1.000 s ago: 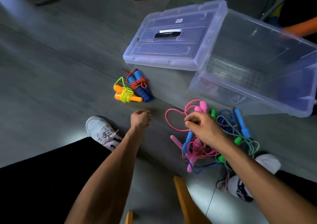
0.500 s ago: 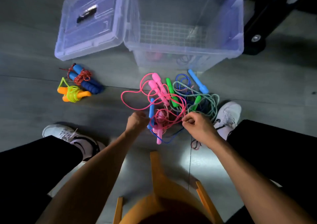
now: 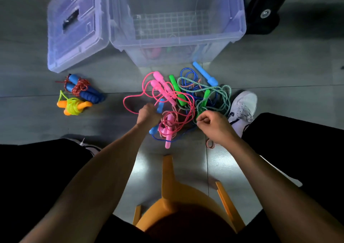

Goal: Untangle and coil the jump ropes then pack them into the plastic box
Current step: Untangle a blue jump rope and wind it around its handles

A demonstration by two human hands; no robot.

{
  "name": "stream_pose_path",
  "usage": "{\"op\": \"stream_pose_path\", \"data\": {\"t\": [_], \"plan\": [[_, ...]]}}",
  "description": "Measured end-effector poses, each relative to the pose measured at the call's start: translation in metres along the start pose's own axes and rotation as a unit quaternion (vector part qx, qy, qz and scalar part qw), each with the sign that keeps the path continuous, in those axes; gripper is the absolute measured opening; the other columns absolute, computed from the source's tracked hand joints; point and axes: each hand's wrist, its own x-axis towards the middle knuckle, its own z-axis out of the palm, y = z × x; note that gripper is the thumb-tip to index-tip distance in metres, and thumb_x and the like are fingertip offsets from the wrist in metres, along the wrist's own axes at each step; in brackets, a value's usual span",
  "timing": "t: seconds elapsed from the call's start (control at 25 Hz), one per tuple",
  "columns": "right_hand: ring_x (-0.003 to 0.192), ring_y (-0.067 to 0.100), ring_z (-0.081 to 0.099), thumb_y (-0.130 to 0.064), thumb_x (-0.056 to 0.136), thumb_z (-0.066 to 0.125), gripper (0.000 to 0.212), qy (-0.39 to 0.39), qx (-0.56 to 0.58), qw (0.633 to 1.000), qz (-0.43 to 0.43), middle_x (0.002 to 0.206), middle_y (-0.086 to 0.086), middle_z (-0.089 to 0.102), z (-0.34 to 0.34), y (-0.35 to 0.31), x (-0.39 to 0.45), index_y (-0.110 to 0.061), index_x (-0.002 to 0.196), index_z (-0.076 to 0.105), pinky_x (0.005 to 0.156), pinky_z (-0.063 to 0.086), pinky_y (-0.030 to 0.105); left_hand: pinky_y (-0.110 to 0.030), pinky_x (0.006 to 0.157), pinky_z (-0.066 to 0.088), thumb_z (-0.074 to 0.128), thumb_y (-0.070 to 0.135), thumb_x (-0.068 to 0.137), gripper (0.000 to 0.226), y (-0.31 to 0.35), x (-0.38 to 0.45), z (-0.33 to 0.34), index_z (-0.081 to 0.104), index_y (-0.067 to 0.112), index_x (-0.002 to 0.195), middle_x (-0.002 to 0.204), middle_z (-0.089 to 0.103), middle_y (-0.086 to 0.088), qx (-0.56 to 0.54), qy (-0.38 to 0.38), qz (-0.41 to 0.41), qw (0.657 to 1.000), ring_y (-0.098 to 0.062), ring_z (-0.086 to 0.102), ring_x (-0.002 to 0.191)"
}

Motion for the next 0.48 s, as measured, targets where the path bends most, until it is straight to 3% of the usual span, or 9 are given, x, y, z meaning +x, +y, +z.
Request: {"op": "stream_pose_path", "data": {"t": [0.12,0.24,0.32,0.4,0.48], "plan": [[0.077,0.012,0.061,-0.016,0.086,0.063,0.007,-0.003,-0.002,1.0,-0.03,0.081,-0.006,0.066,0.002,-0.017,0.006,-0.016,0.09,0.068,0.064,0.039,0.022,-0.027,0.064,0.044,0.065,0.018,0.069,0.02,0.008,-0.032,-0.031,0.067,0.006,0.085,0.083,0.066,-0.012,-0.029,0.022,0.112,0.993,-0.023,0.059,0.076],[0.084,0.012,0.062,-0.01,0.087,0.061,0.013,0.005,0.003,0.997,-0.082,0.089,-0.004,0.067,0.001,-0.037,0.001,-0.015,0.095,0.07,0.072,0.041,0.021,-0.041,0.076,0.056,0.067,0.022,0.063,0.031,0.017,-0.079,-0.074,0.063,0.007,0.09,0.082,0.069,-0.009,-0.165,0.014,0.151,0.975,-0.023,0.063,0.075],[0.09,0.009,0.061,-0.003,0.088,0.058,0.022,-0.029,0.039,0.991,-0.128,0.098,-0.004,0.067,0.0,-0.05,-0.007,-0.017,0.099,0.07,0.08,0.043,0.022,-0.049,0.079,0.056,0.072,0.007,0.072,0.02,0.027,-0.117,-0.102,0.06,0.014,0.087,0.08,0.069,-0.007,-0.265,0.002,0.164,0.95,-0.026,0.065,0.077],[0.097,0.007,0.059,-0.002,0.089,0.058,0.024,-0.09,0.087,0.981,-0.147,0.107,-0.003,0.067,-0.003,-0.064,-0.019,-0.019,0.101,0.07,0.089,0.044,0.025,-0.044,0.074,0.057,0.071,-0.007,0.074,0.025,0.032,-0.149,-0.124,0.056,0.012,0.079,0.071,0.067,-0.005,-0.338,0.022,0.184,0.922,-0.023,0.066,0.071],[0.092,0.013,0.06,-0.013,0.092,0.06,0.013,-0.133,0.098,0.975,-0.151,0.098,0.004,0.068,-0.011,-0.081,-0.036,-0.009,0.096,0.072,0.09,0.043,0.03,-0.037,0.069,0.059,0.067,-0.016,0.076,0.028,0.032,-0.182,-0.143,0.053,0.008,0.08,0.073,0.067,-0.012,-0.421,0.036,0.2,0.884,-0.021,0.069,0.071]]}}
